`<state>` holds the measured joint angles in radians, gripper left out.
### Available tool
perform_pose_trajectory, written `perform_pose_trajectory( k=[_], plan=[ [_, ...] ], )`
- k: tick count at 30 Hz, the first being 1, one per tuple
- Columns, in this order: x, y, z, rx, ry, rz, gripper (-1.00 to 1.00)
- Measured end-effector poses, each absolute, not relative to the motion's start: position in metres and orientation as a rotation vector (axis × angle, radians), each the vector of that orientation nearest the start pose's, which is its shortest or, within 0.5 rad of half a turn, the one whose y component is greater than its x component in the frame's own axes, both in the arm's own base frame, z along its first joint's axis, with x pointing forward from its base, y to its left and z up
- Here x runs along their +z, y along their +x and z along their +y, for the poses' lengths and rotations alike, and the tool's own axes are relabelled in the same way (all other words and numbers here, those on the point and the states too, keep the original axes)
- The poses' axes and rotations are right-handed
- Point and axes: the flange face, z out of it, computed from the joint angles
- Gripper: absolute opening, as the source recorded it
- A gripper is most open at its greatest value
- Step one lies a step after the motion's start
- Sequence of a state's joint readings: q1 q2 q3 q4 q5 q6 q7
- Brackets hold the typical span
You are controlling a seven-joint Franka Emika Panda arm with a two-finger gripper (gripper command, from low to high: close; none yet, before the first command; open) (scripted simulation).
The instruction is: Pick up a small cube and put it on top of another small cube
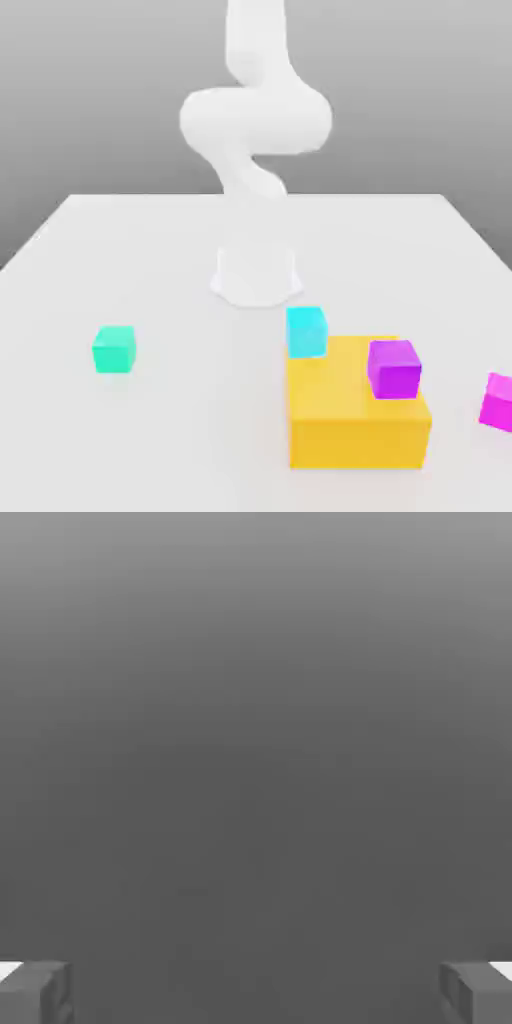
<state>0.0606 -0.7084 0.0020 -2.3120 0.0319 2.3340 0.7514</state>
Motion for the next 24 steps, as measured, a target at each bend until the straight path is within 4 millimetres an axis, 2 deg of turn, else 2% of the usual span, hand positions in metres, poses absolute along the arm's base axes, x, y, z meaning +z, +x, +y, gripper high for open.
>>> perform_pose_trajectory(
  k=[3, 6, 9, 12, 16, 20, 24],
  plan=[
    [0.628, 0.414, 0.062, -0.795, -2.605, 0.780, 0.00],
    [0.578, 0.437, 0.103, -0.676, -2.687, 0.642, 0.00],
    [0.525, 0.450, 0.147, -0.562, -2.763, 0.499, 0.00],
    [0.470, 0.453, 0.191, -0.452, -2.834, 0.352, 0.00],
    [0.395, 0.441, 0.246, -0.315, -2.921, 0.149, 0.00],
    [0.320, 0.405, 0.306, -0.184, -2.996, -0.109, 0.00],
    [0.246, 0.373, 0.331, -0.072, -3.068, -0.297, 0.00]
  ],
)
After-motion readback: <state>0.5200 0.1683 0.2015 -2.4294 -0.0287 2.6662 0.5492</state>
